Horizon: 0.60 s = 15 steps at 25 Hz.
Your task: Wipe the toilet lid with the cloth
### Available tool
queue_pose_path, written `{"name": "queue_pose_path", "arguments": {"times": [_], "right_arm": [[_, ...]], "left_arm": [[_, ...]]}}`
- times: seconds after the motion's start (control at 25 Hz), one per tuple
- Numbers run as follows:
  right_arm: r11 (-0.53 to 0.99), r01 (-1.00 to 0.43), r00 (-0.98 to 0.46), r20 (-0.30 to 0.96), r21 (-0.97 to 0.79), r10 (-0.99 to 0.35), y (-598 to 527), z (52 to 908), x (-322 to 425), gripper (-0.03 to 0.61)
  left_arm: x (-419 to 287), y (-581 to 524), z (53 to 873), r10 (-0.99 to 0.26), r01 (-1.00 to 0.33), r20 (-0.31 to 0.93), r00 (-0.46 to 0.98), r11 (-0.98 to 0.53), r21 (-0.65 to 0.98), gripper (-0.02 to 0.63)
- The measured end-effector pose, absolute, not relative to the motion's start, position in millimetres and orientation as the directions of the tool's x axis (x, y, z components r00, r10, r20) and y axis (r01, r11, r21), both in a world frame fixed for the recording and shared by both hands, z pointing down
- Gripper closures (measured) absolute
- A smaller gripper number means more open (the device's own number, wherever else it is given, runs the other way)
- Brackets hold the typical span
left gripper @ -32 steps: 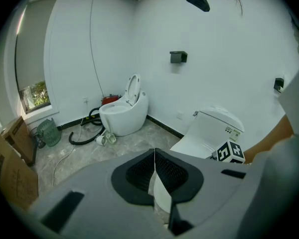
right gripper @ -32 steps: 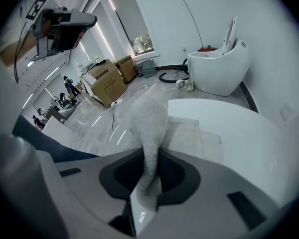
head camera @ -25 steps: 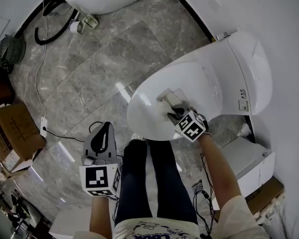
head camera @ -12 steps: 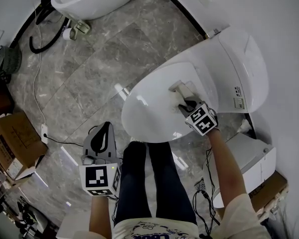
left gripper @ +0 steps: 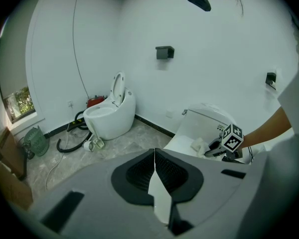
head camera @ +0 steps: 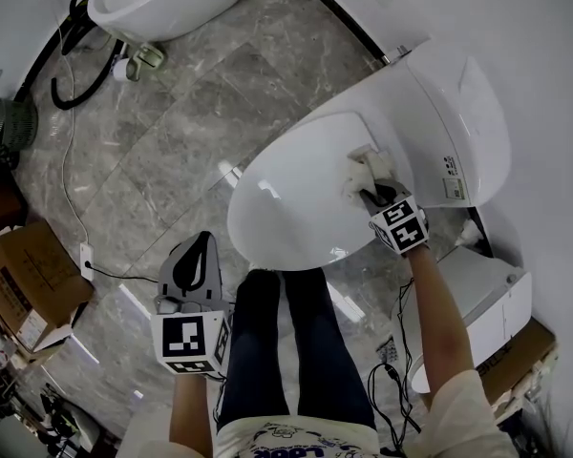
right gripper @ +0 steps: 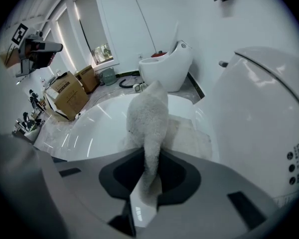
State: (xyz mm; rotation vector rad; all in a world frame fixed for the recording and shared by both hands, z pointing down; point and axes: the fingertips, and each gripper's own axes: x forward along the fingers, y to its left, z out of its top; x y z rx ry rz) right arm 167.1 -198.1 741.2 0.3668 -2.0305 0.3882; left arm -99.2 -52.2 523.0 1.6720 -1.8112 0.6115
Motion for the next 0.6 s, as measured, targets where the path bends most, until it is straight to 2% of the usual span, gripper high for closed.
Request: {"name": "queue_pose_path", "arguments": {"times": [0.6], "right_arm": [[0.792,-0.608,-0.375,0.902,-0.064,-0.215,-189.1,744.3,223.1,0.514]], "left_arm": [[-88.7,-50.6,524.1,-0.721,-0.996,0.692,0.024,0.04,0.076,0.604]]}}
